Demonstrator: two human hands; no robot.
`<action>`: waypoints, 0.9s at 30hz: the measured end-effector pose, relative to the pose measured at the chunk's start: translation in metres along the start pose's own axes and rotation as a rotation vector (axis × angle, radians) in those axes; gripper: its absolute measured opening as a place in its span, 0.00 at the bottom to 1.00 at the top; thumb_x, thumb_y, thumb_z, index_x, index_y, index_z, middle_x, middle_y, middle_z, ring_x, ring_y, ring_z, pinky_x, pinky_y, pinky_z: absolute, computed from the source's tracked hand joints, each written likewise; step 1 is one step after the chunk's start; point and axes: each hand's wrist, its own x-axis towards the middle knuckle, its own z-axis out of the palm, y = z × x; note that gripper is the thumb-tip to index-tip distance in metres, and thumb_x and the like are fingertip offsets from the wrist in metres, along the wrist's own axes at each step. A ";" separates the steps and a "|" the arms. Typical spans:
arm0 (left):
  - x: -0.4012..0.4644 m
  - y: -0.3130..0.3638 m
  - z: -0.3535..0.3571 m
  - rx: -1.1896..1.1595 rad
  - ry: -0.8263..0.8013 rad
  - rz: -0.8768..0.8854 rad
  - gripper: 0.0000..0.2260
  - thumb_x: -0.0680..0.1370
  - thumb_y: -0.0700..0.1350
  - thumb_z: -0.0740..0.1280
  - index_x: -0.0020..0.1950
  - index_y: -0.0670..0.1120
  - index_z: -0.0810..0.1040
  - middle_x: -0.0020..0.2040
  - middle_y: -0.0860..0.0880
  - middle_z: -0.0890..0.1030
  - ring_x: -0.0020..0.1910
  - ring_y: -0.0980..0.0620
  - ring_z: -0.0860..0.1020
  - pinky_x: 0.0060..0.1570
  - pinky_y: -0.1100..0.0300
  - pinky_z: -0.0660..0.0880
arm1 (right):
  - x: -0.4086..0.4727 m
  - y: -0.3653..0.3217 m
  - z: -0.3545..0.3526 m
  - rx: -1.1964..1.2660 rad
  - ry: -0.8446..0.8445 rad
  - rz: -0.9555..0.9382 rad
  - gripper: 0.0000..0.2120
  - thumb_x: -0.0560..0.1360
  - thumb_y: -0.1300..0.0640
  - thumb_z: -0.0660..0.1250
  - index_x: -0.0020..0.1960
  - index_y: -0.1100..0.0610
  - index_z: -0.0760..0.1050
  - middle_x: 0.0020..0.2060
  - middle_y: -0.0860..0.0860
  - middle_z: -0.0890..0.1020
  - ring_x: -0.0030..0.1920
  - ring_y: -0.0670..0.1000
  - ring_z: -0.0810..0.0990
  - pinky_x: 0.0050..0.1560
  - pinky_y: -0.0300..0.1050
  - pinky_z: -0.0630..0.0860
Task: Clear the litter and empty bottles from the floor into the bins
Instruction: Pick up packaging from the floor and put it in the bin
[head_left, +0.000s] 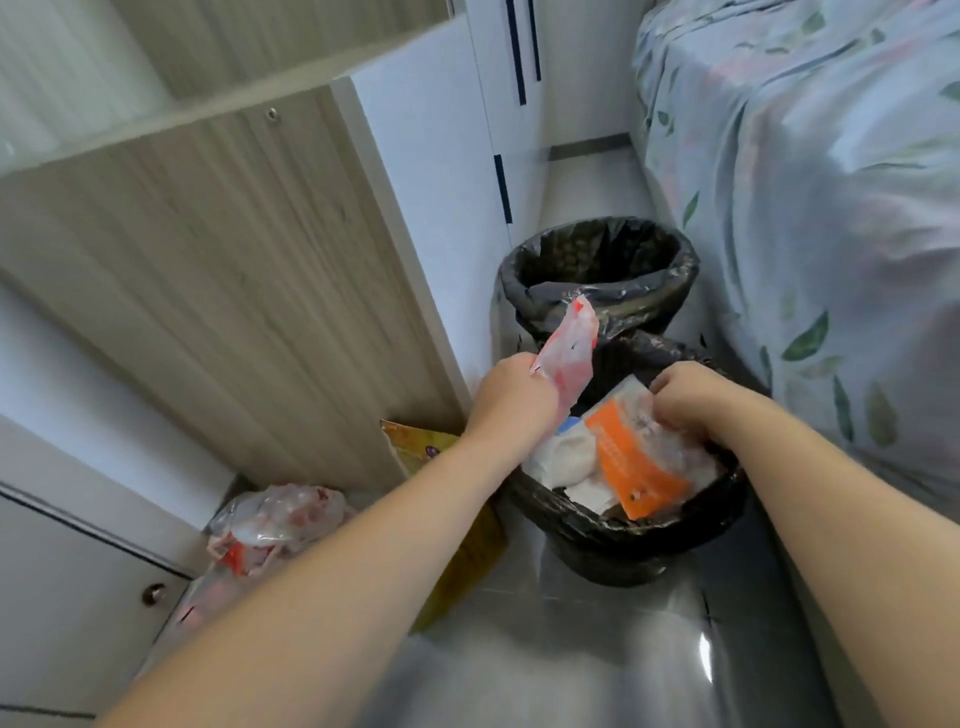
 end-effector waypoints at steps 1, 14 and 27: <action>0.003 0.001 0.007 0.070 0.001 0.043 0.11 0.78 0.38 0.57 0.36 0.47 0.69 0.36 0.49 0.72 0.35 0.49 0.69 0.29 0.57 0.62 | 0.002 0.001 0.001 0.022 0.014 0.010 0.11 0.73 0.64 0.61 0.52 0.63 0.79 0.48 0.58 0.82 0.50 0.59 0.80 0.50 0.49 0.78; 0.030 -0.007 0.068 0.439 -0.624 -0.290 0.33 0.78 0.56 0.61 0.79 0.45 0.54 0.78 0.48 0.57 0.71 0.46 0.63 0.60 0.62 0.64 | 0.014 0.010 0.005 0.168 0.031 0.084 0.07 0.75 0.68 0.58 0.47 0.62 0.74 0.33 0.55 0.70 0.43 0.55 0.71 0.41 0.41 0.67; -0.014 -0.040 -0.019 0.343 0.057 0.239 0.16 0.82 0.46 0.55 0.67 0.45 0.74 0.64 0.48 0.75 0.62 0.49 0.74 0.61 0.55 0.71 | -0.041 -0.076 0.024 0.039 0.172 -0.274 0.16 0.74 0.65 0.57 0.60 0.63 0.73 0.56 0.58 0.77 0.55 0.59 0.76 0.51 0.48 0.75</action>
